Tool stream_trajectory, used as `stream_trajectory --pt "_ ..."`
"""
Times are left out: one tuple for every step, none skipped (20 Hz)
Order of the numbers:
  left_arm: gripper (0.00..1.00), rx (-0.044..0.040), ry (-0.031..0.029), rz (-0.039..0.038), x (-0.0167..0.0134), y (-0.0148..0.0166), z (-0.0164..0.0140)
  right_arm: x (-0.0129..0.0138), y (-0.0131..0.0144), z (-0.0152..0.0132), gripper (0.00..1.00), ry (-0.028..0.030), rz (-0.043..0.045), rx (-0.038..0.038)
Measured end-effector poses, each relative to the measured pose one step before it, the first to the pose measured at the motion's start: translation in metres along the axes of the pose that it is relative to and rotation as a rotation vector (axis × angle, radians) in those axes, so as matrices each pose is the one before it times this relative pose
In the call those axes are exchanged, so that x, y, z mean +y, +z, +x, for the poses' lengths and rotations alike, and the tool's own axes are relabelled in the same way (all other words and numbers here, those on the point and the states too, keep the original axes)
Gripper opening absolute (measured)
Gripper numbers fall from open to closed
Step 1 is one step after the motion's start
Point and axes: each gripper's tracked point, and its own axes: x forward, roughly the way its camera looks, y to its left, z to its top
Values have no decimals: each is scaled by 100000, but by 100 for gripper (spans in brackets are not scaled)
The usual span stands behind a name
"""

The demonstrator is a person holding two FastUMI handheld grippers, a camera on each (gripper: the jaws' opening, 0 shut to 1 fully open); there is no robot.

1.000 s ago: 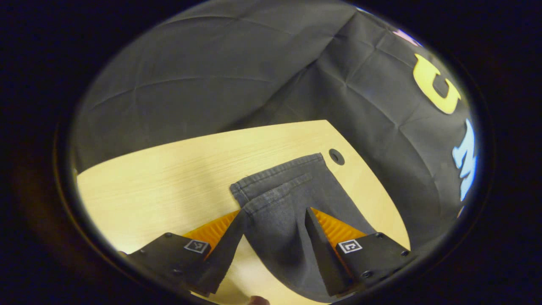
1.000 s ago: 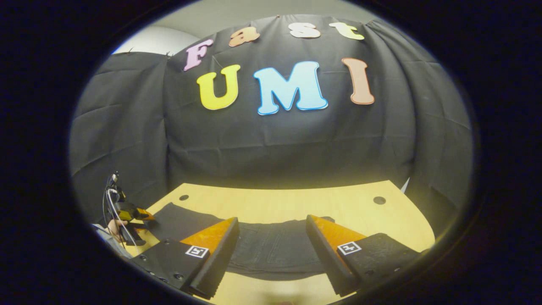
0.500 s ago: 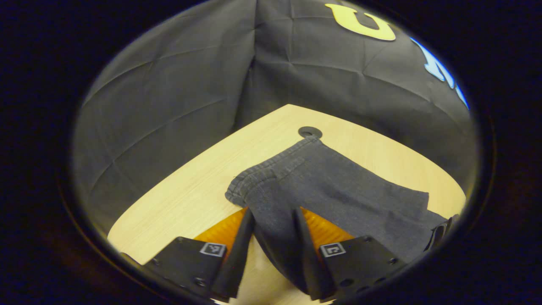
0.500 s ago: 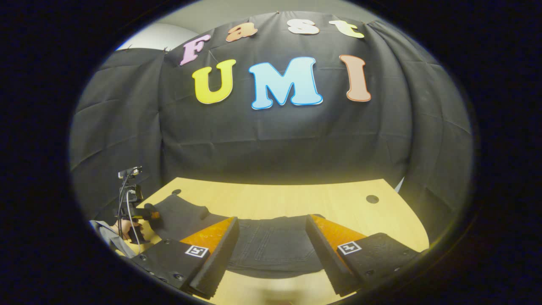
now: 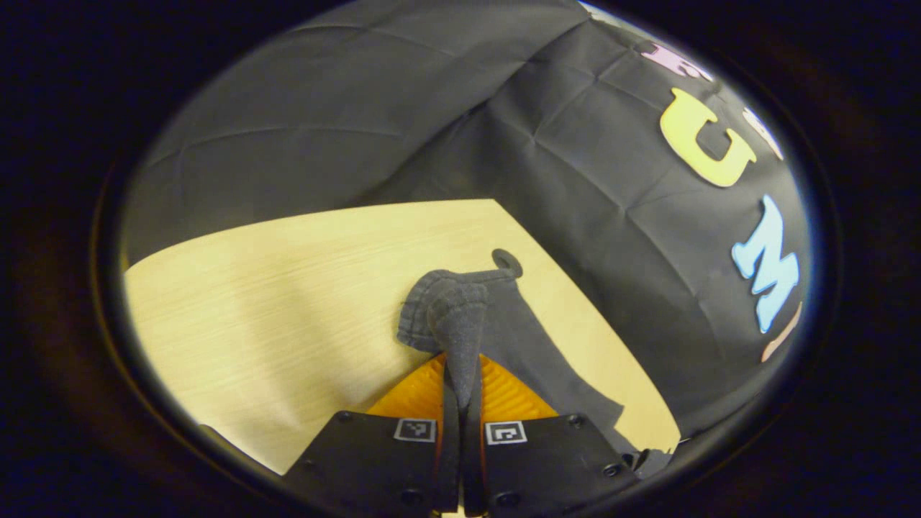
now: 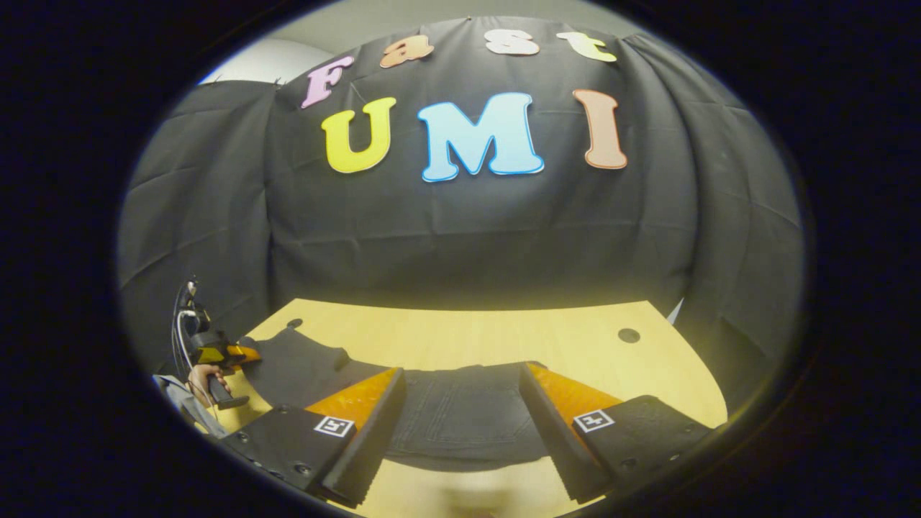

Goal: Grasp the waist and the cuffs of the jeans and fold them to make the two legs overlap; first hold the waist and fold one-third of the jeans toward the cuffs, then hold the cuffs and fold the remaining one-third in the same direction to finish folding.

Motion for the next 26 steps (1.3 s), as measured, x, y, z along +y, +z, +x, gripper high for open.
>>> stream_trajectory --pt "11 -1883 -2061 2325 -1366 616 -1483 107 261 -217 94 156 -163 -903" --pt "11 -1460 -2195 3341 -1331 250 -1228 36 87 -147 94 -5 92 -558" --pt "11 -1343 -2143 3158 -1818 622 -1441 98 241 -172 94 4 13 -707" --pt "11 -1290 -2501 3089 -1649 638 -948 -1 178 -332 94 -101 -155 -878" --pt "11 -1354 -2191 2480 -1547 427 -809 88 394 -305 94 129 -249 -1105" --pt "11 -1205 -3276 2247 -1866 507 -845 36 214 -389 94 109 -138 -1221" --pt "11 -742 -2922 2284 -2082 468 -1032 -10 453 -357 94 68 -269 -1439" --pt "11 -880 -3871 2108 -2438 474 -866 -14 303 -287 94 20 -285 -1326" --pt "11 -618 -3794 2099 -2693 165 -884 -82 330 -211 94 -6 -108 -1098" --pt "11 -235 -3840 2701 -2648 -27 -771 -118 160 -354 94 -5 35 -985" --pt "11 -203 -3694 2841 -2616 -140 -867 -136 292 -218 94 65 88 -983" --pt "11 -157 -3291 2542 -2423 -164 -654 -217 138 -74 94 1 412 -420" --pt "11 25 -3126 2118 -2251 -276 -615 -171 110 -217 94 341 825 -397" --pt "11 -44 -2494 2120 -2355 -391 -209 -316 -28 -322 94 114 954 -305" --pt "11 243 -2170 1912 -1955 -576 -2 -261 135 -186 94 365 941 -459" --pt "11 398 -2384 922 -2180 -603 54 -401 -83 -301 94 199 652 -46" --pt "11 1071 -2541 814 -2365 -882 -140 -448 -43 -223 97 -131 169 -147" --pt "10 1503 -2329 1391 -2238 -1078 206 -579 -118 -311 94 -109 -25 -178" --pt "10 1872 -1819 1741 -2249 -1582 260 -503 -123 -267 94 199 3 168" --pt "10 2179 -2311 1756 -2460 -1734 376 -684 -246 -330 94 -4 7 118" --pt "10 2053 -1922 1740 -2381 -1729 620 -726 -91 -325 94 -104 -33 20" --pt "10 2331 -1156 2163 -2033 -1836 907 -782 -287 -418 94 -273 -56 327" --pt "10 2320 -619 2214 -2128 -2031 904 -880 -228 -279 94 -441 78 367" --pt "10 2656 -224 2178 -1603 -1834 853 -823 -318 -400 94 -147 479 669" --pt "11 3007 349 2070 -1265 -2084 932 -779 -414 -298 94 -134 935 861" --pt "10 4033 725 1441 -1079 -2162 969 -743 -530 -237 94 224 1152 1100"
